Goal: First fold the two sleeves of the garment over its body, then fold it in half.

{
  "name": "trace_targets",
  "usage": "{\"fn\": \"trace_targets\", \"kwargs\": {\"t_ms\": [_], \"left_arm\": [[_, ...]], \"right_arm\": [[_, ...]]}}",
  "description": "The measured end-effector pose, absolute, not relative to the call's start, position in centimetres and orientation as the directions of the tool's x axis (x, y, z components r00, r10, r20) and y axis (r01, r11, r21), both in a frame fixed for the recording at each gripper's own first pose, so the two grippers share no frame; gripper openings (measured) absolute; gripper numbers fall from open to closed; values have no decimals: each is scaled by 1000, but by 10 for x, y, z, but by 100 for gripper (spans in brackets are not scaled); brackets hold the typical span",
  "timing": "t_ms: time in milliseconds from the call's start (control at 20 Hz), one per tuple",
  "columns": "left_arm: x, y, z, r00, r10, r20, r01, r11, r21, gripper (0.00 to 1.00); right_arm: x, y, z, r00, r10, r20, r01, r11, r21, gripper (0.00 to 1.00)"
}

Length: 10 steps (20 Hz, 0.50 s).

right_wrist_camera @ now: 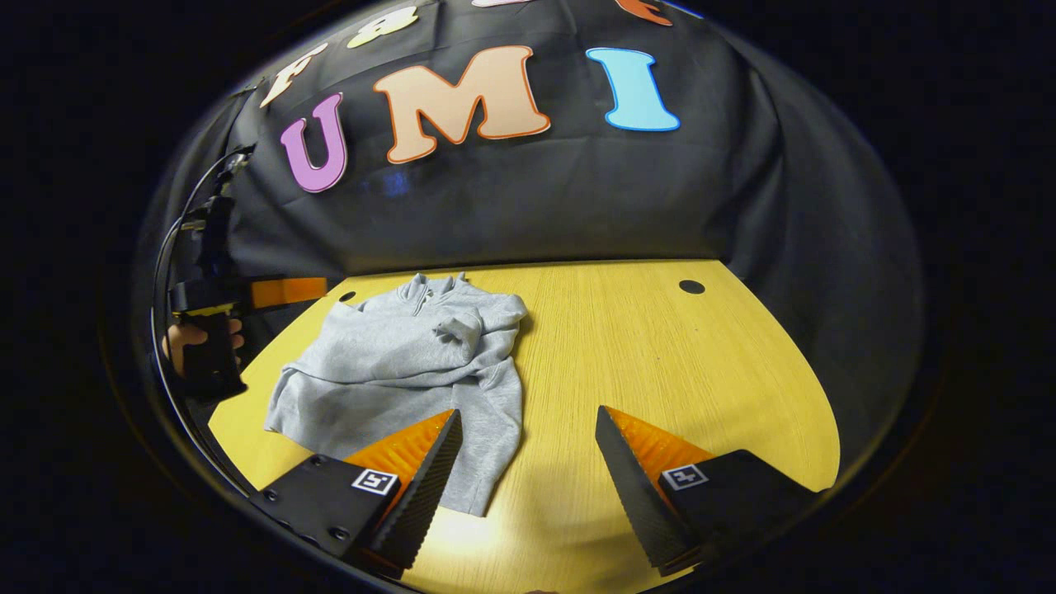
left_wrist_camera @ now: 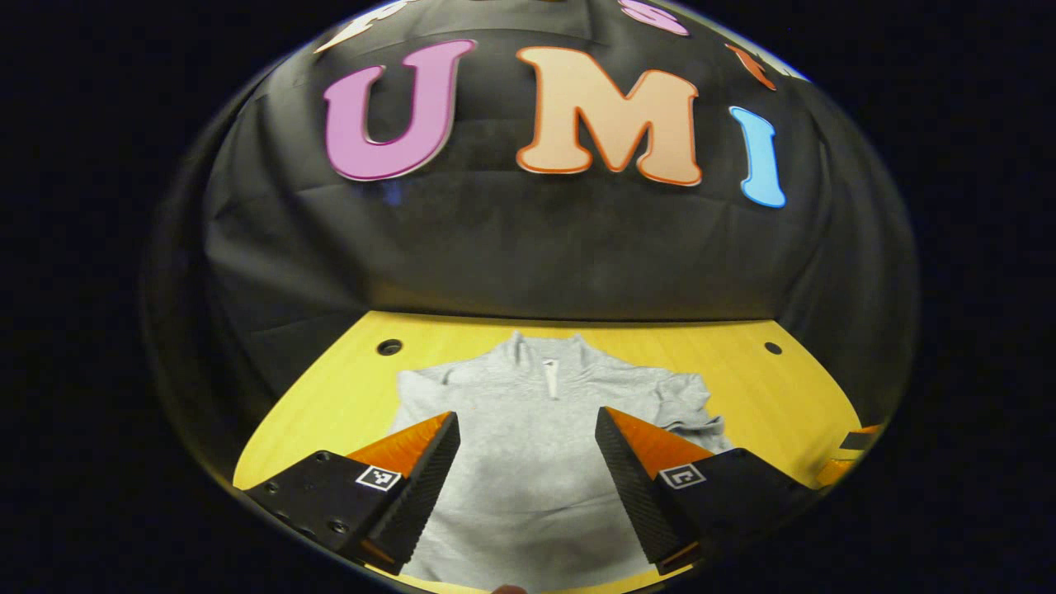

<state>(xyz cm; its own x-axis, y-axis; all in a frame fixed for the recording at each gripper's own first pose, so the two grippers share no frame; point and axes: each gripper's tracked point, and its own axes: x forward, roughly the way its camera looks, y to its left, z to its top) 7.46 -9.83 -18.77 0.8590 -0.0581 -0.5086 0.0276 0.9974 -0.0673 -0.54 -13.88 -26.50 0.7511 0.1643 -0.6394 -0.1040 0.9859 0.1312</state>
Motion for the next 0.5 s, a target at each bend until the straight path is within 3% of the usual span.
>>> {"fn": "trace_targets", "kwargs": {"t_ms": [200,500], "left_arm": [[50,-30,-197,849,30,-527,-48,999,-19,95],[1,9,-240,794,24,-607,-82,994,-68,95]], "right_arm": [[-3,-118,-272,738,170,-653,-106,985,137,100],[-5,-89,-290,710,157,-686,-125,987,97,99]]}}
